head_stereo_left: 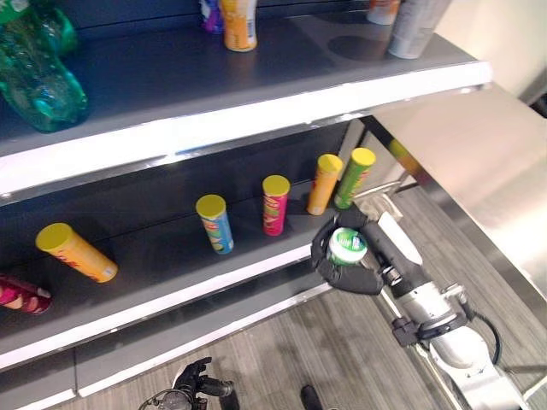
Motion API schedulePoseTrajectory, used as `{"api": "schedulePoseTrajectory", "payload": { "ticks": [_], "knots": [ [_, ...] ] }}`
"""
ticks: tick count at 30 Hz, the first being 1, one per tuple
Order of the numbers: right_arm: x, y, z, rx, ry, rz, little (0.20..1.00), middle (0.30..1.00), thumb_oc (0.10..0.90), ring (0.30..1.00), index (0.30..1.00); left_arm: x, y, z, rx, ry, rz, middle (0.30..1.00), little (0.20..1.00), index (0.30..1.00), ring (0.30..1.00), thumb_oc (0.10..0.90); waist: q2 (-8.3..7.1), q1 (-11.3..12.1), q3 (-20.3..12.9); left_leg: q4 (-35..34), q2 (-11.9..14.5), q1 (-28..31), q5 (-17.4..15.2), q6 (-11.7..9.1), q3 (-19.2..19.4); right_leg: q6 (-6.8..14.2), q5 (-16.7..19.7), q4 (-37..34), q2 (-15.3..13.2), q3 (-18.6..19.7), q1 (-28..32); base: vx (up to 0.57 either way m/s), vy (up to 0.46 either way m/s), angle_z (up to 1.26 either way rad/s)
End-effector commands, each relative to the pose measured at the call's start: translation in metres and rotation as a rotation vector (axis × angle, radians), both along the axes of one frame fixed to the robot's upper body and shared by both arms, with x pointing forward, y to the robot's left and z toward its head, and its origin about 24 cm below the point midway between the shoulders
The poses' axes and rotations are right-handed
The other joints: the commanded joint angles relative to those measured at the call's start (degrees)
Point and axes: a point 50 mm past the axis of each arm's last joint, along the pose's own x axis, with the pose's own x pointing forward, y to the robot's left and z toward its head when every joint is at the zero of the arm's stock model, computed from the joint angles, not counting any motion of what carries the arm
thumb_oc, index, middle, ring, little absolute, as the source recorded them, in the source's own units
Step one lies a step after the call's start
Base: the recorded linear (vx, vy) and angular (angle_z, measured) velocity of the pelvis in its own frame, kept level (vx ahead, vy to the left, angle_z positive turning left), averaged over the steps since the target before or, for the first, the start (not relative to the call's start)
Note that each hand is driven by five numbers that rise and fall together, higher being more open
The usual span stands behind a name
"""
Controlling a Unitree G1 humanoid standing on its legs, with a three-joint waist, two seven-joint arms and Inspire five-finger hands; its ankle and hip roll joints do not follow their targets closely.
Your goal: Put the goods on the table back onto the shelves and tidy them up.
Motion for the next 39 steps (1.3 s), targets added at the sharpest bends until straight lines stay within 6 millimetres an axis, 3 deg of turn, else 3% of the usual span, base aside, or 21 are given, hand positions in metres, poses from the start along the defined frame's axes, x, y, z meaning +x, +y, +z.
{"api": "schedulePoseTrajectory", "payload": {
  "ticks": [1,2,10,18,19,21,25,32,39],
  "knots": [
    [-0.017,0.014,0.069,0.082,-0.342,0.217,0.3,0.3,0.4,0.3,0.3,0.003,-0.003,0.0,0.01,0.014,-0.098,0.9,0.9,0.9,0.9,0.8,1.31,1.93,-4.01,0.61,2.79,2.81,-3.6,-2.54,1.9,1.76,-0.35,0.73,1.11,1.67,0.59,0.03,0.008,-0.37],
    [-0.016,0.023,0.084,0.086,-0.383,0.312,0.3,0.3,0.4,0.3,0.3,0.004,-0.005,0.0,0.014,0.018,-0.13,0.9,0.9,0.9,0.9,0.8,0.94,2.35,-4.24,0.61,2.69,3.33,-4.01,-2.45,2.24,2.03,-0.35,0.61,0.95,1.63,0.74,0.04,0.006,-0.24],
    [-0.012,0.034,0.113,0.037,-0.447,0.41,0.3,0.3,0.4,0.3,0.3,-0.001,-0.004,-0.002,0.011,0.038,-0.106,0.9,0.9,0.9,0.9,0.8,0.36,4.02,-5.14,0.61,2.94,3.81,-4.05,-2.59,2.23,2.14,0.2,0.37,1.12,0.87,0.64,0.02,-0.006,-0.02],
    [0.01,0.031,0.138,-0.044,-0.463,0.343,0.3,0.3,0.4,0.3,0.3,-0.011,-0.005,-0.005,0.0,0.034,-0.05,0.9,0.9,0.9,0.9,0.8,-0.08,5.97,-5.99,0.61,2.82,4.08,-4.05,-2.74,0.27,1.86,-0.27,0.32,0.93,-0.87,1.83,0.01,-0.031,0.14],
    [0.014,0.034,0.142,-0.038,-0.458,0.357,0.3,0.3,0.4,0.3,0.3,-0.013,-0.013,-0.006,-0.017,0.04,-0.088,0.9,0.9,0.9,0.9,0.8,-0.32,6.21,-6.07,0.61,2.85,4.11,-3.99,-2.79,0.1,1.8,-0.37,0.32,1.01,-1.03,1.93,0.0,-0.026,0.25],
    [0.04,0.038,0.151,-0.063,-0.409,0.301,0.3,0.3,0.4,0.3,0.3,-0.011,-0.018,-0.007,-0.02,0.047,-0.101,0.9,0.9,0.9,0.9,0.8,-0.8,6.83,-6.17,0.61,2.85,4.22,-3.9,-2.91,-0.39,1.57,-0.4,0.32,1.16,-1.43,2.25,-0.01,-0.039,0.15],
    [0.061,0.043,0.169,-0.06,-0.382,0.269,0.3,0.3,0.4,0.3,0.3,-0.013,-0.014,-0.007,-0.018,0.058,-0.086,0.9,0.9,0.9,0.9,0.8,-1.12,7.5,-6.18,0.61,2.87,4.22,-3.81,-3.03,-1.07,1.4,-0.37,0.32,1.29,-1.89,2.67,-0.01,-0.029,0.05],
    [0.071,0.049,0.209,-0.067,-0.462,0.207,0.3,0.3,0.4,0.3,0.3,-0.013,-0.004,-0.005,-0.006,0.066,-0.057,0.9,0.9,0.9,0.9,0.8,-1.37,7.52,-6.4,0.61,2.75,4.31,-3.79,-3.18,-1.68,1.34,-0.2,0.32,1.35,-2.5,2.98,0.0,-0.014,0.06],
    [0.08,0.053,0.223,-0.047,-0.463,0.181,0.3,0.3,0.4,0.3,0.3,-0.008,0.001,-0.004,-0.005,0.058,-0.048,0.9,0.9,0.9,0.9,0.8,-1.26,7.5,-6.31,0.61,2.7,4.49,-3.87,-3.2,-1.78,1.28,-0.01,0.41,1.48,-2.48,3.18,0.0,0.0,0.01]
  ]
}}
